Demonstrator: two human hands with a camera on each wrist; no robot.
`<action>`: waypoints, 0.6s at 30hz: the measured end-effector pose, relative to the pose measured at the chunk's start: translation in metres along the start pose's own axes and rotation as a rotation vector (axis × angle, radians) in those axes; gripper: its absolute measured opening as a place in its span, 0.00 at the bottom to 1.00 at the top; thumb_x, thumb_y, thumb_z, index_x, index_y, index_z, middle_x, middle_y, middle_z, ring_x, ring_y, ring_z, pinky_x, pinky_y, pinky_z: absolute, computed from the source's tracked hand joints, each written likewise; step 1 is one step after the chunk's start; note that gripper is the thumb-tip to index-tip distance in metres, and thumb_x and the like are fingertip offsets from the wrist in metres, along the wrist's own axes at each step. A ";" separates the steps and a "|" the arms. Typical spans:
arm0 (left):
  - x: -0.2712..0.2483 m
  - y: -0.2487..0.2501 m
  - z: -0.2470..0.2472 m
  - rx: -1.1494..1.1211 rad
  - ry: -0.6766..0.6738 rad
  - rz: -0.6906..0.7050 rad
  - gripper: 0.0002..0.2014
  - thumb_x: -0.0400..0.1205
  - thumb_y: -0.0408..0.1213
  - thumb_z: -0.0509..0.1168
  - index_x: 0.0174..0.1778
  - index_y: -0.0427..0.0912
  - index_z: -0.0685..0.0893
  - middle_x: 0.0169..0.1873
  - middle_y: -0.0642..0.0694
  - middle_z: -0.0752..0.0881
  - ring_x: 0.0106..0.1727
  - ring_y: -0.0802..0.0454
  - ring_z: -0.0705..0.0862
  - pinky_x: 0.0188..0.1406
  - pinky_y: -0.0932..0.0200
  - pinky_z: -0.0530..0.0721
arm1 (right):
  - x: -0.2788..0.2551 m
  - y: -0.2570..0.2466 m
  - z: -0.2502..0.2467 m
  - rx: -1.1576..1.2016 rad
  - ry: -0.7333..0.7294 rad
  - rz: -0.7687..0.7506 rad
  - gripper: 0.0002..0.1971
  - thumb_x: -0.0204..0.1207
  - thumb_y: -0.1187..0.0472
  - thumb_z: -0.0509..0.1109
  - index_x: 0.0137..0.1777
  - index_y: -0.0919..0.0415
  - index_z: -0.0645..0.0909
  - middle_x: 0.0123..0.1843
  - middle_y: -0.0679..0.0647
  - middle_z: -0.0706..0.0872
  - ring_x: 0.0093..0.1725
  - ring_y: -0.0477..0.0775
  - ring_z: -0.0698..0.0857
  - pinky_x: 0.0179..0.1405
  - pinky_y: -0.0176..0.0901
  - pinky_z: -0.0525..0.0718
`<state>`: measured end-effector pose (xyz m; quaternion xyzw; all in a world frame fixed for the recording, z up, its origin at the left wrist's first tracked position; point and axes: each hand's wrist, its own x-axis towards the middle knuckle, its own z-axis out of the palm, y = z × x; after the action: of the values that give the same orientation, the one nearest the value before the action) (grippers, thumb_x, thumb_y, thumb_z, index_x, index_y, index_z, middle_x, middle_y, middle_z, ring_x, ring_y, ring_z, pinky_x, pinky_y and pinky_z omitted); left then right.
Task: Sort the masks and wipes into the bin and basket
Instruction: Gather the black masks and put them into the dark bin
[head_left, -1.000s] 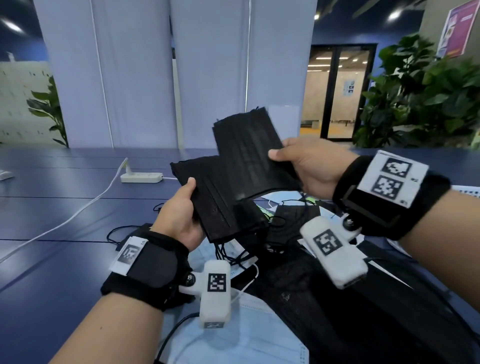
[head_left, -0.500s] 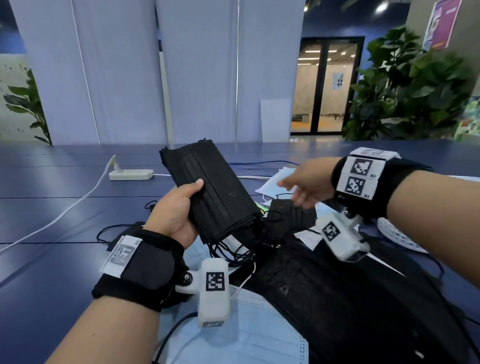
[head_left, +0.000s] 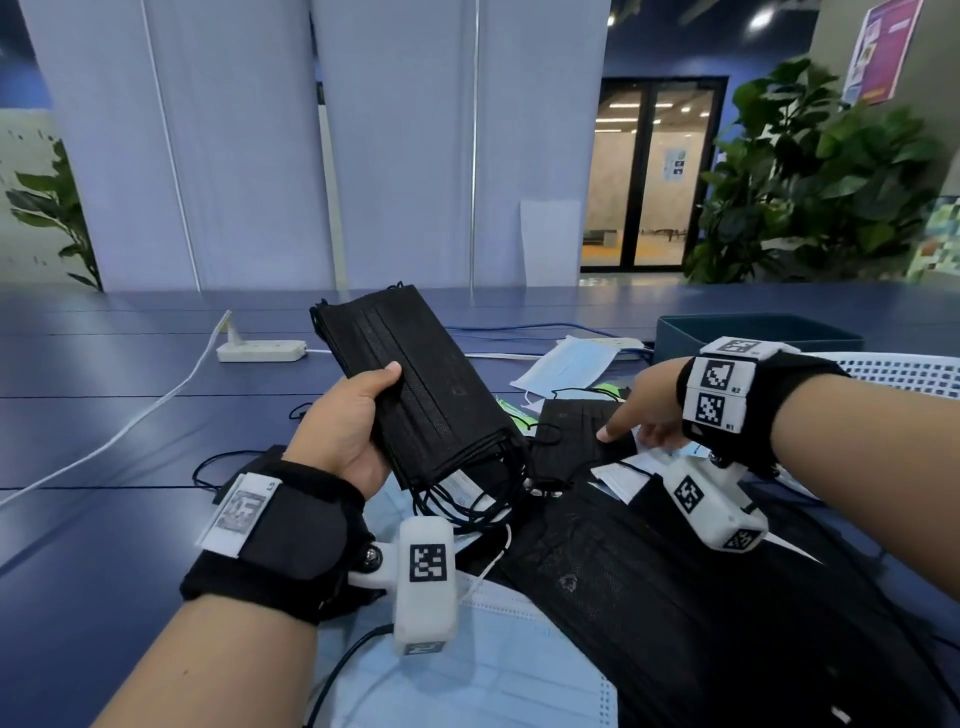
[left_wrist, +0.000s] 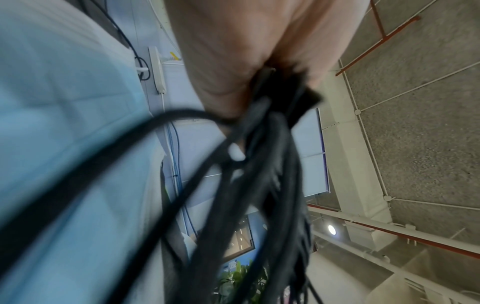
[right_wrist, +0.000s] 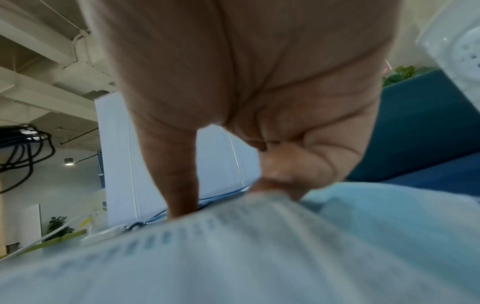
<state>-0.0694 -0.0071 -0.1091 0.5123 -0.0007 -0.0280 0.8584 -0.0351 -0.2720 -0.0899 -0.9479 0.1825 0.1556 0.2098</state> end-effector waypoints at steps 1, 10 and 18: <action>0.000 0.000 0.000 0.006 -0.001 0.002 0.11 0.86 0.35 0.58 0.58 0.37 0.83 0.43 0.44 0.91 0.40 0.50 0.91 0.30 0.54 0.87 | -0.001 0.000 -0.001 -0.006 0.000 -0.001 0.18 0.70 0.51 0.77 0.43 0.66 0.77 0.32 0.56 0.81 0.27 0.54 0.76 0.35 0.44 0.79; 0.003 -0.004 0.000 0.036 -0.035 -0.020 0.16 0.85 0.33 0.60 0.68 0.35 0.79 0.50 0.40 0.89 0.46 0.47 0.89 0.31 0.53 0.90 | 0.003 0.003 0.001 0.034 0.013 -0.045 0.16 0.65 0.57 0.82 0.41 0.67 0.81 0.34 0.60 0.85 0.35 0.57 0.82 0.49 0.48 0.85; 0.003 -0.005 -0.001 0.039 -0.035 -0.034 0.16 0.85 0.33 0.60 0.68 0.35 0.78 0.54 0.38 0.89 0.49 0.45 0.89 0.35 0.51 0.88 | 0.000 -0.005 0.003 -0.058 0.078 -0.159 0.10 0.70 0.63 0.76 0.35 0.65 0.78 0.27 0.56 0.81 0.28 0.54 0.80 0.35 0.44 0.84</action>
<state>-0.0663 -0.0091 -0.1142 0.5282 -0.0074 -0.0517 0.8475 -0.0339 -0.2660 -0.0907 -0.9704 0.1104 0.1066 0.1866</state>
